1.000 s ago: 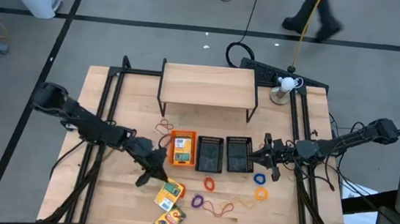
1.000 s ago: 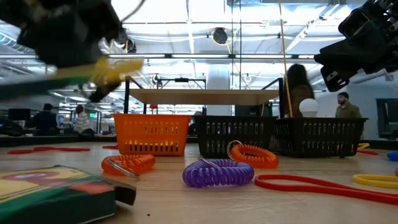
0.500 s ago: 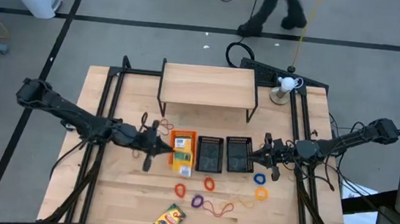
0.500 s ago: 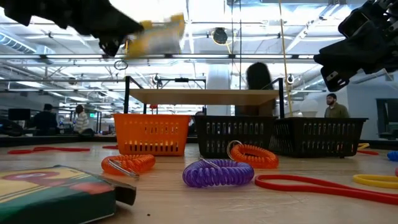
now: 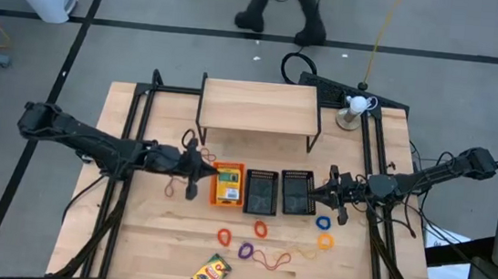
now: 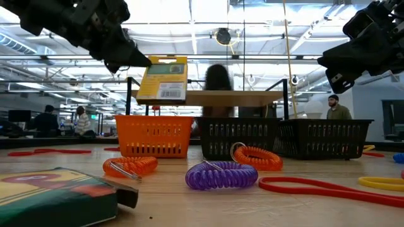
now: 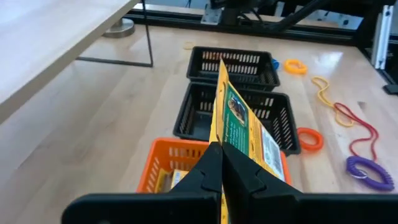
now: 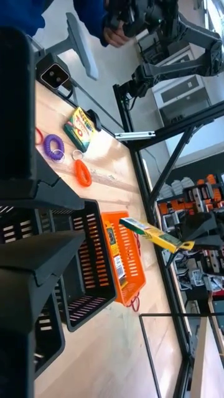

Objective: Pick & Place Office Desk Supplies
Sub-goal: Put the yellow crayon box into the orange bin

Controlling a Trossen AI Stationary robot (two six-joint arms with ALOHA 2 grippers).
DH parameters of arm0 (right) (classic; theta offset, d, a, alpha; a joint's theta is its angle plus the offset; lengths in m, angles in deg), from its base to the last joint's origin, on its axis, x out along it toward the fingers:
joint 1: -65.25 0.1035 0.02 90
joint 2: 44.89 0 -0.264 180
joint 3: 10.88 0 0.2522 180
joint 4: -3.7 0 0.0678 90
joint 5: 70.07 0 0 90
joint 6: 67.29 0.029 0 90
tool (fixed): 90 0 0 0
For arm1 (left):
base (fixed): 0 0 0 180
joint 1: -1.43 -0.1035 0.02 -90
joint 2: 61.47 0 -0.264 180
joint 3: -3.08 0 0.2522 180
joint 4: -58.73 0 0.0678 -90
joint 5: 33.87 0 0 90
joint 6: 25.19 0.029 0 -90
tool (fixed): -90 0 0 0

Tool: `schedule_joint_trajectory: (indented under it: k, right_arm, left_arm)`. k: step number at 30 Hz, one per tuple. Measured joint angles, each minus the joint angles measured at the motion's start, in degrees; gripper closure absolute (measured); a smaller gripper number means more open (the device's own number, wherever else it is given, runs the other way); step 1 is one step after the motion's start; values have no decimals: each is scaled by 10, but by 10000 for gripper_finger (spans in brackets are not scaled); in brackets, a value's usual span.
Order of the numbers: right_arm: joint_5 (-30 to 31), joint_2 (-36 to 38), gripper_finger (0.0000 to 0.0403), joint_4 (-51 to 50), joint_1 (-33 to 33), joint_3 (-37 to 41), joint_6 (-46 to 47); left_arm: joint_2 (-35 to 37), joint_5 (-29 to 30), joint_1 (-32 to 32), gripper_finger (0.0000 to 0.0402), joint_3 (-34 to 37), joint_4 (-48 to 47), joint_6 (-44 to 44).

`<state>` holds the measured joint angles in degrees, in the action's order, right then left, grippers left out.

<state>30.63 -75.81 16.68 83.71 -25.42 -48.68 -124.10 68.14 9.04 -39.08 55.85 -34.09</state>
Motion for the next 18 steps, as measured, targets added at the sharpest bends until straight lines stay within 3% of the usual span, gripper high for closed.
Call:
schedule_joint_trajectory:
  k: [8, 18]
  right_arm:
    - [0, 0, 344, 0, 0, 0, 0]
    - [0, 0, 344, 0, 0, 0, 0]
  left_arm:
    - [0, -6, -6, 390, 0, -13, -4]
    - [0, -27, -12, 320, 0, -15, -21]
